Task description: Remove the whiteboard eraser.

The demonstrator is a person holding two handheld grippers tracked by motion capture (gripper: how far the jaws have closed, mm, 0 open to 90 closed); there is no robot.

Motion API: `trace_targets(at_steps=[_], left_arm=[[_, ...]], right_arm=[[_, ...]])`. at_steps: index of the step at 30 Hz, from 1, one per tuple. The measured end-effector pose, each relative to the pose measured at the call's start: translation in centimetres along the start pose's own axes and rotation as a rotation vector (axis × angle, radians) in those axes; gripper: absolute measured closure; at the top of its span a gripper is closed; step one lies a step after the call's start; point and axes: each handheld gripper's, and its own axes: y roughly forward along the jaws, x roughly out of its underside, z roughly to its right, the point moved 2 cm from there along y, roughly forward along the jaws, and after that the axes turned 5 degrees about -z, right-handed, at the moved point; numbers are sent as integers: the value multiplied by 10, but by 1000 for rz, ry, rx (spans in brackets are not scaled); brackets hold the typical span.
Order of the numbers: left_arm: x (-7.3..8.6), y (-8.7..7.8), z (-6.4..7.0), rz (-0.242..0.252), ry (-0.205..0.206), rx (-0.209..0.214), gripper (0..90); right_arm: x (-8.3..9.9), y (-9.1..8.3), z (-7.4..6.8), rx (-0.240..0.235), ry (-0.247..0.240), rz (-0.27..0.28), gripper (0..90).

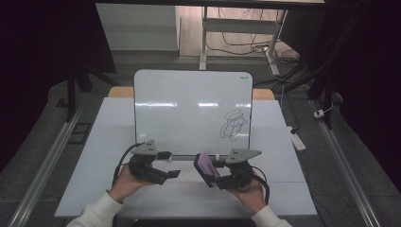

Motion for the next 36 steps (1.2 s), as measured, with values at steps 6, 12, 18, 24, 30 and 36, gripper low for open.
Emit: trace_targets(at_steps=[6,12,18,24,30,36], left_arm=[[25,-16,-6,18,-70,-50,206],[53,-35,-14,37,-146,-98,200],[77,-52,-23,52,-209,-157,199],[88,-57,-28,50,-245,-186,190],[87,-53,-29,39,-248,-189,182],[87,-52,-31,35,-251,-194,179]], right_arm=[[1,-7,2,84,-24,31,398],[4,-17,6,160,-23,60,399],[4,-26,9,264,-24,83,399],[4,-31,10,332,-30,101,400],[2,-36,11,398,-35,111,400],[2,-39,13,441,-29,112,400]])
